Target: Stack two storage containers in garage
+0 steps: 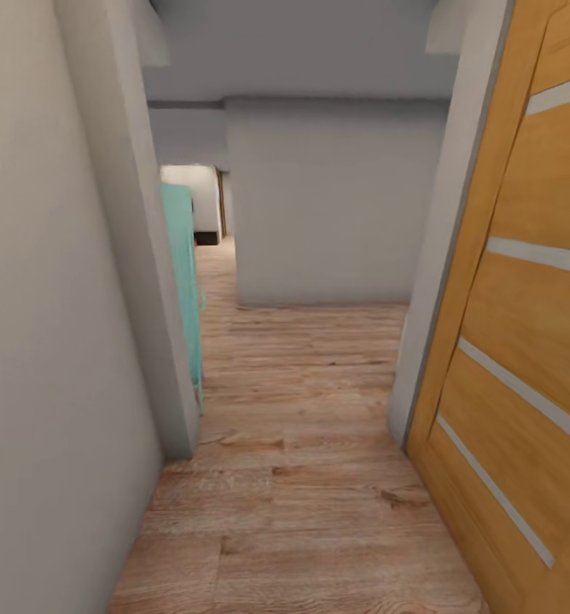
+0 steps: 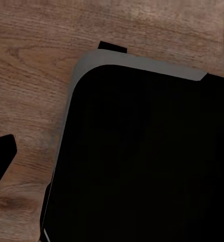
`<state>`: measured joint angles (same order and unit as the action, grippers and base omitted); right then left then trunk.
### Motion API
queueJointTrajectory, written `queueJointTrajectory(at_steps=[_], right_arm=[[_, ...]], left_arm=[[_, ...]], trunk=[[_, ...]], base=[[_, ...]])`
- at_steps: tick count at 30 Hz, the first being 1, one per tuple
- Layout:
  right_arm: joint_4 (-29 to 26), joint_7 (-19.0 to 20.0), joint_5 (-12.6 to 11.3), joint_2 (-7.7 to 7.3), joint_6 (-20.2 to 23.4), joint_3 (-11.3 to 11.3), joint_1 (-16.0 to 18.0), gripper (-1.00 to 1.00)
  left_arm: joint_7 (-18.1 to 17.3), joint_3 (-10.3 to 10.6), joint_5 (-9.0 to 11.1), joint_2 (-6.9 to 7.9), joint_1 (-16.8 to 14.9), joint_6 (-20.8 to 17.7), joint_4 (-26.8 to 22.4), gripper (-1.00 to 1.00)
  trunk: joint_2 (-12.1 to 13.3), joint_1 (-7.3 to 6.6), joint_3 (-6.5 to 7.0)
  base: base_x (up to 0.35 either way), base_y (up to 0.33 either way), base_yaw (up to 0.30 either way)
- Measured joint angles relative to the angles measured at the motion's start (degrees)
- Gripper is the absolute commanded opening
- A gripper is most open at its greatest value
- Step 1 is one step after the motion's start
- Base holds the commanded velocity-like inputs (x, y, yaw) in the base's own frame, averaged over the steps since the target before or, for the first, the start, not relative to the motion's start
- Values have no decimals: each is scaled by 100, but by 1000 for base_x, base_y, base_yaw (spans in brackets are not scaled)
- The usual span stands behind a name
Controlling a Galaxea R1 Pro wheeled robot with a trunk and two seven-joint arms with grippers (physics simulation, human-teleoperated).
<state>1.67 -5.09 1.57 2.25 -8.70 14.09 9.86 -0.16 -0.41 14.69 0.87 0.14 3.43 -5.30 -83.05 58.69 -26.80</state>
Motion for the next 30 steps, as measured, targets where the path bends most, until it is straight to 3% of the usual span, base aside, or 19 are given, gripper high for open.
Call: queueJointTrajectory(at_steps=[30], right_arm=[[0, 1, 9, -8, 0, 17, 0, 100]], left_arm=[[0, -1, 9, 36, 2, -10, 18, 100]], trunk=[[0, 0, 0]], base=[[322, -37, 0]])
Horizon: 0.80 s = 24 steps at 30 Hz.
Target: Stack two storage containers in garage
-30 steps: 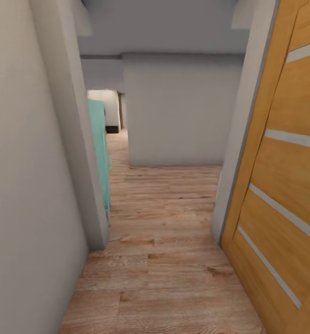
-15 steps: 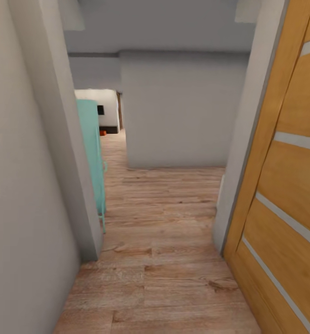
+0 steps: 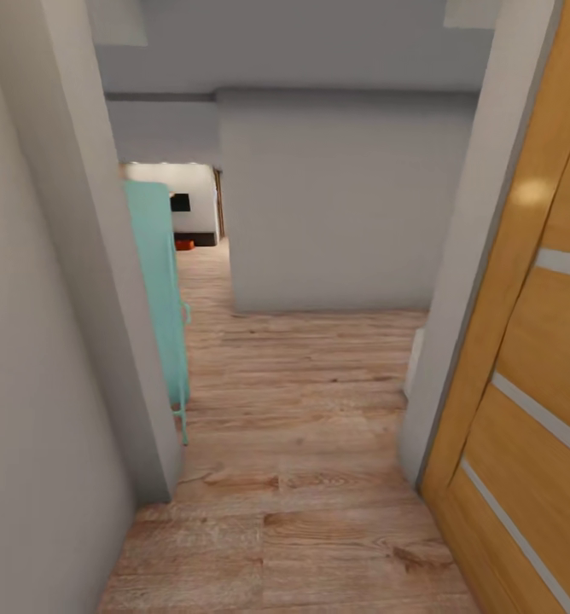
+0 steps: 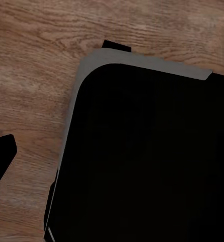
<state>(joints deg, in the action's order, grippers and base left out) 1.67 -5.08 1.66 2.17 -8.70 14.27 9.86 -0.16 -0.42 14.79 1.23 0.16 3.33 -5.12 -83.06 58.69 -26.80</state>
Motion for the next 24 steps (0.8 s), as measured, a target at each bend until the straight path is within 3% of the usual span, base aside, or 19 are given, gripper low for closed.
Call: queueJointTrajectory(at_steps=[24], right_arm=[[0, 0, 7, 7, 8, 5, 0, 100]], left_arm=[[0, 0, -3, -8, 0, 1, 9, 100]], trunk=[[0, 0, 0]], base=[[322, 0, 0]])
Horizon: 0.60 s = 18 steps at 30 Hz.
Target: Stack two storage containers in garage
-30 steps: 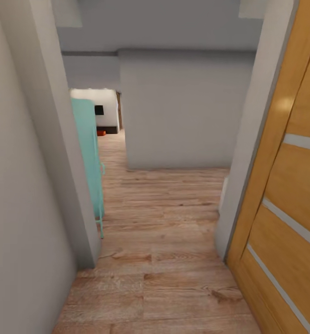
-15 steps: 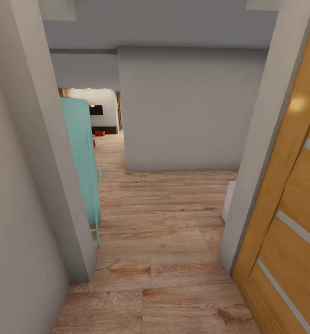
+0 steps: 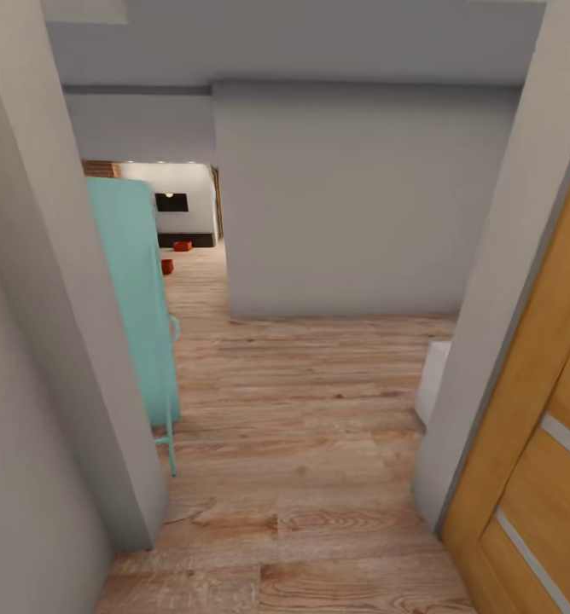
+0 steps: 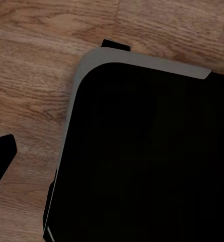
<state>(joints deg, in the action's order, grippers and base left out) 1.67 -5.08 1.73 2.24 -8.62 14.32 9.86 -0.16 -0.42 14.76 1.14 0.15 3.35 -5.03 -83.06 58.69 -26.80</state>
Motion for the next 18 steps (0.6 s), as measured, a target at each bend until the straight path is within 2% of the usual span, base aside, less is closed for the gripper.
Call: queueJointTrajectory(at_steps=[18], right_arm=[[0, 0, -1, -16, -4, 5, 0, 100]], left_arm=[[0, 0, -6, -8, -1, -1, -8, 100]], trunk=[[0, 0, 0]], base=[[322, 0, 0]])
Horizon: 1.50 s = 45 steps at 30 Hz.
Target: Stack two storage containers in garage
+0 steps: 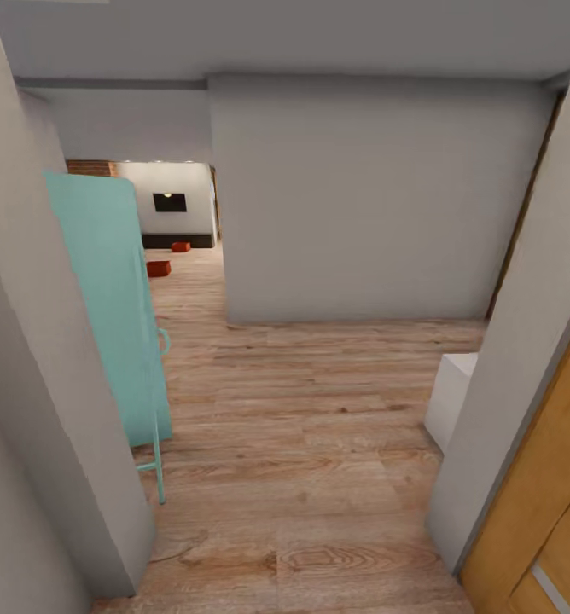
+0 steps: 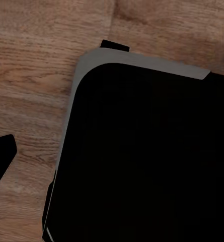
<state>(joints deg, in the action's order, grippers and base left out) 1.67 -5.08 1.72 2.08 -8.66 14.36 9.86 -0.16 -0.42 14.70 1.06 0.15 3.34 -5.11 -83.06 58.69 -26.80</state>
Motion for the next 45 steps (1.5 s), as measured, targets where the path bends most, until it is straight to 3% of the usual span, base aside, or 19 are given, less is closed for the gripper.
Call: queueJointTrajectory(at_steps=[45], right_arm=[[0, -1, -36, 6, 27, -19, 0, 100]], left_arm=[[0, 0, 0, -2, 1, 10, 8, 100]], trunk=[[0, 0, 0]], base=[[322, -1, 0]])
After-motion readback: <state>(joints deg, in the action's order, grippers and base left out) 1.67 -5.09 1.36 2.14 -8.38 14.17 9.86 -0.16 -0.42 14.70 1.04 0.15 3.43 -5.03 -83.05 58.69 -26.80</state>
